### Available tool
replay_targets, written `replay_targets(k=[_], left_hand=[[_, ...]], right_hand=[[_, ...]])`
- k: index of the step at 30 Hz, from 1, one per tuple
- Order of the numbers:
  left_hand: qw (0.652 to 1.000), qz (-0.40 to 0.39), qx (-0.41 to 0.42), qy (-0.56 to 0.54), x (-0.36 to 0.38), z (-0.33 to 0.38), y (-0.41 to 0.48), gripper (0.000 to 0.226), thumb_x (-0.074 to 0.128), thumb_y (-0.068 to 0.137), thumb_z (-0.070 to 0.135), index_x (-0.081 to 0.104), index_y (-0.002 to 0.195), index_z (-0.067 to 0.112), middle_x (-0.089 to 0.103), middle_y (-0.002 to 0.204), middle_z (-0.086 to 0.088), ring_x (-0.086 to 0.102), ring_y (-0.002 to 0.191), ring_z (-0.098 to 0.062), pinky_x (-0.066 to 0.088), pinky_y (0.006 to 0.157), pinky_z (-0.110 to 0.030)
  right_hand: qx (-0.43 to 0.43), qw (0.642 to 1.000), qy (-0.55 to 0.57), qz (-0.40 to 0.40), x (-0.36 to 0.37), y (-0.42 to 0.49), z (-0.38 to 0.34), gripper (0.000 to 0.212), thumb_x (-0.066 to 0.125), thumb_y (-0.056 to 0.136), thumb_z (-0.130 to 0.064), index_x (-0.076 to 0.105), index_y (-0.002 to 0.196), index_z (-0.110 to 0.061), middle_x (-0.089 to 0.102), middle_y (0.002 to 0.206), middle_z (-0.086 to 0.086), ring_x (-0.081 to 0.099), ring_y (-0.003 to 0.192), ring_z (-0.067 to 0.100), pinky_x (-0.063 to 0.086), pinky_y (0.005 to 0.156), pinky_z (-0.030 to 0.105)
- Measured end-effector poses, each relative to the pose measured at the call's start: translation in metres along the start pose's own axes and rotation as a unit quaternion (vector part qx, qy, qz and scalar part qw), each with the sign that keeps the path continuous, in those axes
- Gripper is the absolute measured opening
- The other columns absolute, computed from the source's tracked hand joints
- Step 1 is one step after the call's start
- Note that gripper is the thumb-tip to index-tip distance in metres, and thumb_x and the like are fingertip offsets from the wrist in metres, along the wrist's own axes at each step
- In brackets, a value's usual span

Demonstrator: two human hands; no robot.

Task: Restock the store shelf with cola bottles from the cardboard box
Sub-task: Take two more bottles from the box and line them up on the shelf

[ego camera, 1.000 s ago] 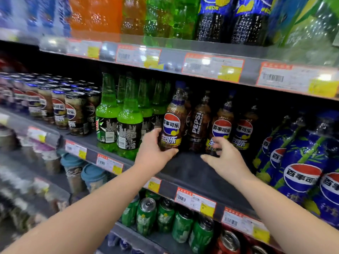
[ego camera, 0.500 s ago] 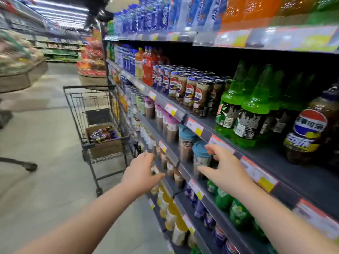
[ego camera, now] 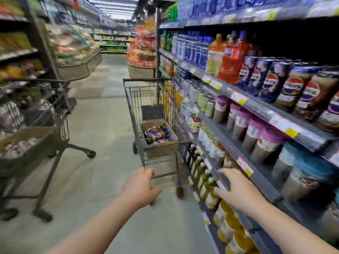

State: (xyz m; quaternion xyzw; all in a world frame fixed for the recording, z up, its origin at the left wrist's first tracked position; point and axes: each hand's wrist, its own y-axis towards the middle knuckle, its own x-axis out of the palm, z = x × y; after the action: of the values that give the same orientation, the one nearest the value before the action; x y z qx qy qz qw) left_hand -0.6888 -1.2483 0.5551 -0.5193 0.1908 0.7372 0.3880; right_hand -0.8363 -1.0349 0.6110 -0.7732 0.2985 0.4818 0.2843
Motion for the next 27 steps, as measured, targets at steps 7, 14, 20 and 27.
replay_targets(k=[7,14,20,27], left_hand=[[0.999,-0.023,-0.006,0.033,-0.021,-0.059,0.09,0.05,0.055,0.082,0.047,0.048,0.123,0.02,0.046,0.128,-0.002,0.044,0.123,-0.022,0.039,0.101,-0.033],[0.997,-0.033,-0.013,0.065,-0.036,-0.094,0.215,0.052,0.052,0.084,0.048,0.042,0.129,0.023,0.043,0.132,0.002,0.042,0.123,-0.02,0.038,0.1,-0.032],[0.993,-0.055,-0.008,0.108,-0.066,-0.095,0.346,0.049,0.05,0.086,0.046,0.042,0.128,0.023,0.043,0.131,0.002,0.043,0.121,-0.018,0.037,0.095,-0.027],[0.983,-0.095,0.012,0.155,-0.068,-0.1,0.467,0.047,0.052,0.084,0.045,0.045,0.125,0.023,0.046,0.129,0.0,0.044,0.12,-0.021,0.038,0.096,-0.031]], right_hand=[[0.009,0.999,-0.004,-0.046,0.029,0.113,-0.051,0.058,0.06,0.083,-0.037,0.038,0.136,-0.027,0.037,0.142,-0.003,0.047,0.126,0.016,0.037,0.1,0.027],[-0.011,0.998,0.002,-0.058,0.045,0.27,-0.078,0.058,0.062,0.082,-0.036,0.04,0.135,-0.026,0.041,0.139,-0.002,0.045,0.126,0.016,0.038,0.1,0.028],[-0.024,0.996,0.004,-0.088,0.036,0.413,-0.097,0.055,0.06,0.084,-0.037,0.04,0.135,-0.027,0.042,0.137,-0.002,0.049,0.121,0.019,0.043,0.095,0.032],[0.002,0.992,-0.029,-0.124,0.039,0.528,-0.107,0.044,0.058,0.083,-0.036,0.047,0.124,-0.026,0.045,0.131,0.0,0.054,0.112,0.023,0.049,0.088,0.039]])
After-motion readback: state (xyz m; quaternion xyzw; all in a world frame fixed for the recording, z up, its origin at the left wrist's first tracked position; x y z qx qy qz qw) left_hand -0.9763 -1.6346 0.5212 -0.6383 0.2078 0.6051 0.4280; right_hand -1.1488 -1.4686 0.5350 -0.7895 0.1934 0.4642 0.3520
